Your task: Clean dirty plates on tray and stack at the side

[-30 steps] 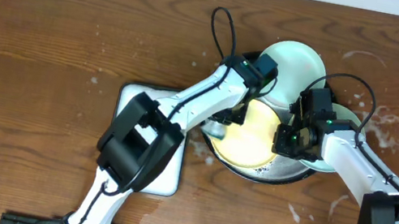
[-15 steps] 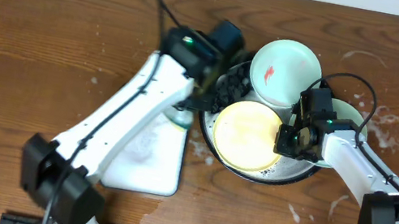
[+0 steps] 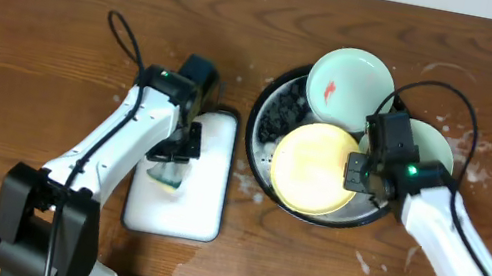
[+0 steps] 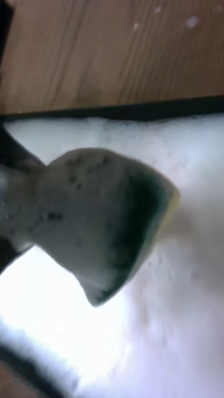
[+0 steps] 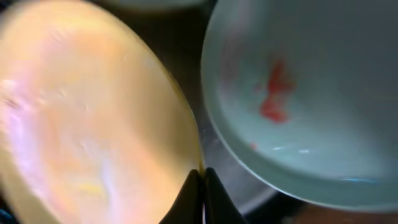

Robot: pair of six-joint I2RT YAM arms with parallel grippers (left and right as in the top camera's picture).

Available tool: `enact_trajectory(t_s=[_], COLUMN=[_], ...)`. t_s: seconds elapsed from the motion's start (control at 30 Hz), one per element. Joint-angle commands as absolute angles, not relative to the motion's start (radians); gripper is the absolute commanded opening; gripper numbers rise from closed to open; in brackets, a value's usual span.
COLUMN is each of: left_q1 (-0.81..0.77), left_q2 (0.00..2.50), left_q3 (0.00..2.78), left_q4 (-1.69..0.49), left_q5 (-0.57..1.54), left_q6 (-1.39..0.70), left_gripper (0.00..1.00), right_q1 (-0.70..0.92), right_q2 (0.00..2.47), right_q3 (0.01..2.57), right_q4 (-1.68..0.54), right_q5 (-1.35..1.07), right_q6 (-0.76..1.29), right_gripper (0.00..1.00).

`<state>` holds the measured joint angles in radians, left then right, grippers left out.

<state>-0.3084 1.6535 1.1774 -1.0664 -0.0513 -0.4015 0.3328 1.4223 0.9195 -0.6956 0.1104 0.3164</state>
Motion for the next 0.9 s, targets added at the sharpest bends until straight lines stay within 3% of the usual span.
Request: enact_trajectory(t_s=[0.0,0.33,0.6,0.87], left_q1=[-0.276,-0.267,-0.267,-0.267], left_q2=[1.64,1.64,1.64,1.64], left_q3=[1.157,1.156,1.156,1.157], left_q4=[-1.037,-1.008,-1.008,-1.008], left_q5=[-0.033,-0.033,-0.033,-0.033], left_q6=[-0.393,-0.397,-0.397,-0.397], left_gripper=[0.38,0.8,0.81,0.81], right_q1=[0.402,0.574,0.556,0.464], right_q2=[1.327,1.223,1.266,1.466], right_q3=[0.934,0.934,0.932,0.921], right_q4=[-0.706,-0.685,-0.71,-0.698], right_q5=[0.349,0.617,0.452,0.303], right_q6=[0.298,0.181,0.284,0.364], right_gripper=[0.01,0.01,0.01,0.01])
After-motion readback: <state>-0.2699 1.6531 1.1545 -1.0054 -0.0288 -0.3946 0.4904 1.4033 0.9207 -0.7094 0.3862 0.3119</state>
